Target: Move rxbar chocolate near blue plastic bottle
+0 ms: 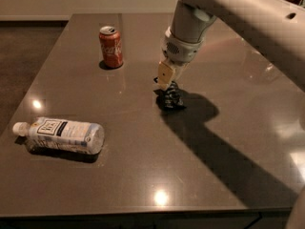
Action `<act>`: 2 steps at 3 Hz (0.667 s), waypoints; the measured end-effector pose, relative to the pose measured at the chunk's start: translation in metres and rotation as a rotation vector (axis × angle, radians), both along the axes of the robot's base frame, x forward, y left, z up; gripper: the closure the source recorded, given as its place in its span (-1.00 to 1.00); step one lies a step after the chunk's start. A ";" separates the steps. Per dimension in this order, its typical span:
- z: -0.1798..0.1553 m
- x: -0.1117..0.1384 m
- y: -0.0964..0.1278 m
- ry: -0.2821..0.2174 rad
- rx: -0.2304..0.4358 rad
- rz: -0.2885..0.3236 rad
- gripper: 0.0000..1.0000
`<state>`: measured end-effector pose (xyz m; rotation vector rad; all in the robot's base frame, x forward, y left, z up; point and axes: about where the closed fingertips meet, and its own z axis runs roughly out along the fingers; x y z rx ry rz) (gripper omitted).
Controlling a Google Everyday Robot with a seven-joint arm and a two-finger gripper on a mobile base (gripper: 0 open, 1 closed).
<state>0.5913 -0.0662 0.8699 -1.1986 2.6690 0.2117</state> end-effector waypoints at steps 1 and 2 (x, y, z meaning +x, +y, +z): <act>0.000 0.000 0.000 0.000 0.000 0.000 1.00; 0.000 0.003 0.005 0.025 0.027 0.039 1.00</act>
Offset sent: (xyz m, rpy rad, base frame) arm 0.0104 -0.0062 -0.0035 0.0381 0.0583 0.0320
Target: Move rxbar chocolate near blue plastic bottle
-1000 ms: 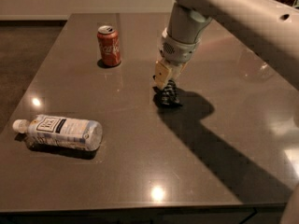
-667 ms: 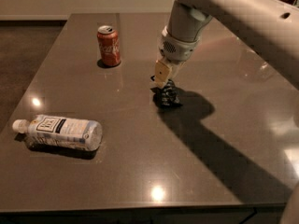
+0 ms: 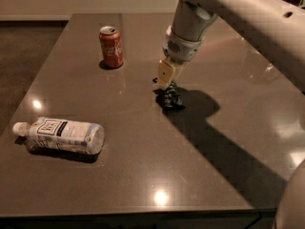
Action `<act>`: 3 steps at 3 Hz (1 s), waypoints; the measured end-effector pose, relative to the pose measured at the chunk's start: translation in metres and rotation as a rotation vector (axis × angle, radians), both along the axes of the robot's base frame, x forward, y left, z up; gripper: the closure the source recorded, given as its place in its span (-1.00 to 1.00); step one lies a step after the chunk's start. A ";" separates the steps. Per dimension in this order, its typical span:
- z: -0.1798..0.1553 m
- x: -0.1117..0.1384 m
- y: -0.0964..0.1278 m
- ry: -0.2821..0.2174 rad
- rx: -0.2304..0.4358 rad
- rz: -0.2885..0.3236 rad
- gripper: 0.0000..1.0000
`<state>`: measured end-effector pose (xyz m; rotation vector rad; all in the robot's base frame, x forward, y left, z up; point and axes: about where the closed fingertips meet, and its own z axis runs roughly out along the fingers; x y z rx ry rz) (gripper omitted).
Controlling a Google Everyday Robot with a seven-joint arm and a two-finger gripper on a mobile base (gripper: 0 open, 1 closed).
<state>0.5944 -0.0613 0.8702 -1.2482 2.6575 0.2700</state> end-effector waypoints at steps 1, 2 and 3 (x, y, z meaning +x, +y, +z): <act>0.014 -0.009 0.024 -0.017 0.032 0.123 1.00; 0.033 -0.036 0.055 -0.045 0.082 0.274 1.00; 0.035 -0.062 0.090 -0.047 0.107 0.422 1.00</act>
Offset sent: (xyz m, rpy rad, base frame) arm -0.0836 0.0954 0.0611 0.1487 -0.0754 0.4937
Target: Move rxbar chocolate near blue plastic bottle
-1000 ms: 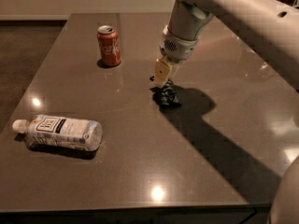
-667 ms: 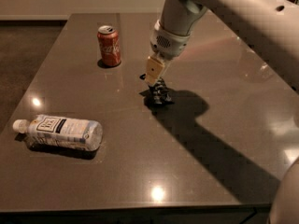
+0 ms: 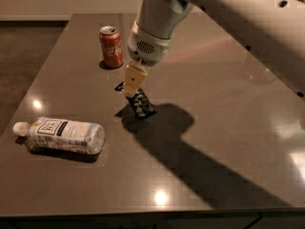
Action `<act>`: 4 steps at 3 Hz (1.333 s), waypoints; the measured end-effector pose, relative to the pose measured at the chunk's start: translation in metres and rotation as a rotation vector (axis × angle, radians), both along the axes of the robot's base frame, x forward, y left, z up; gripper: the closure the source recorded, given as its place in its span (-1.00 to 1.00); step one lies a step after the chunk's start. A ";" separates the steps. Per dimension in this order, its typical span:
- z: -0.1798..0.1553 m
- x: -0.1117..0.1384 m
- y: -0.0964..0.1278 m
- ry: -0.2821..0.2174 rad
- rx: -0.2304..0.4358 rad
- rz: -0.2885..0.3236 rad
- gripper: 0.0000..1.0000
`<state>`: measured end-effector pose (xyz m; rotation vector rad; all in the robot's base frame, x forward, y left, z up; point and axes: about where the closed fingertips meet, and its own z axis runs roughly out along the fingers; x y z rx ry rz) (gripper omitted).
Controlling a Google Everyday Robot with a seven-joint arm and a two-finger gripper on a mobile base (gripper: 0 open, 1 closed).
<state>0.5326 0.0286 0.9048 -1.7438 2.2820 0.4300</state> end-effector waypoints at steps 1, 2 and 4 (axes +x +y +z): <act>-0.011 -0.024 0.042 0.005 -0.004 0.135 0.95; -0.018 -0.031 0.058 0.003 -0.020 0.184 0.51; -0.017 -0.031 0.061 -0.003 -0.016 0.184 -0.43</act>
Offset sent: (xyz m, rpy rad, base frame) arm -0.0398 0.0754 -0.0273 -0.0437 0.0080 0.2464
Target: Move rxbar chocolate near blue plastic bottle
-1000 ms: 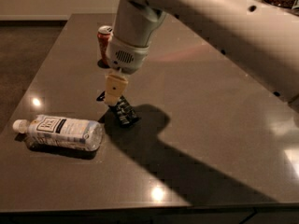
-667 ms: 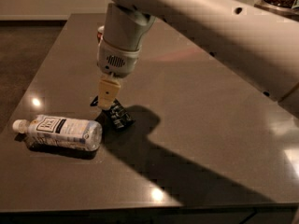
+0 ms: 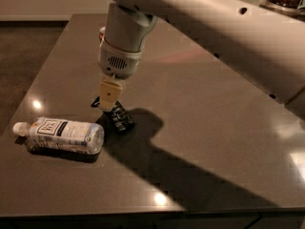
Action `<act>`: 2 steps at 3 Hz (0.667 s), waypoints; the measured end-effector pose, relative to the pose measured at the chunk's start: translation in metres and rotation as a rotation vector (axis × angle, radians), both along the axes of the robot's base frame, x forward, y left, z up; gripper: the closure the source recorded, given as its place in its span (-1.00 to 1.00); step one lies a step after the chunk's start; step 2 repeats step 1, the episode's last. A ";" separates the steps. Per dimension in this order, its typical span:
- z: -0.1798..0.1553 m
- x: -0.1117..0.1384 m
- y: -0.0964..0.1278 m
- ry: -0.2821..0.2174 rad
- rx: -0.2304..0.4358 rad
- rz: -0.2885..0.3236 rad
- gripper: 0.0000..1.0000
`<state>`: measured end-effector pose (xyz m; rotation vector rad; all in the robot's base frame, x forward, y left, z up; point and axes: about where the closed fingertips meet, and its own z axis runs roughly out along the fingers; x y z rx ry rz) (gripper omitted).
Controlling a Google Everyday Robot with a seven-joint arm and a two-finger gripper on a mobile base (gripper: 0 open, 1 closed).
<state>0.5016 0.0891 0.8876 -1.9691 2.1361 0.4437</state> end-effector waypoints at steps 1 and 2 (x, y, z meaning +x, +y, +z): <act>0.000 0.000 0.002 -0.003 0.002 0.001 -0.99; 0.000 0.000 0.002 -0.003 0.002 0.001 -0.99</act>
Offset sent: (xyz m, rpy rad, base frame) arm 0.0000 0.0000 0.0000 0.0000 0.0000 0.0000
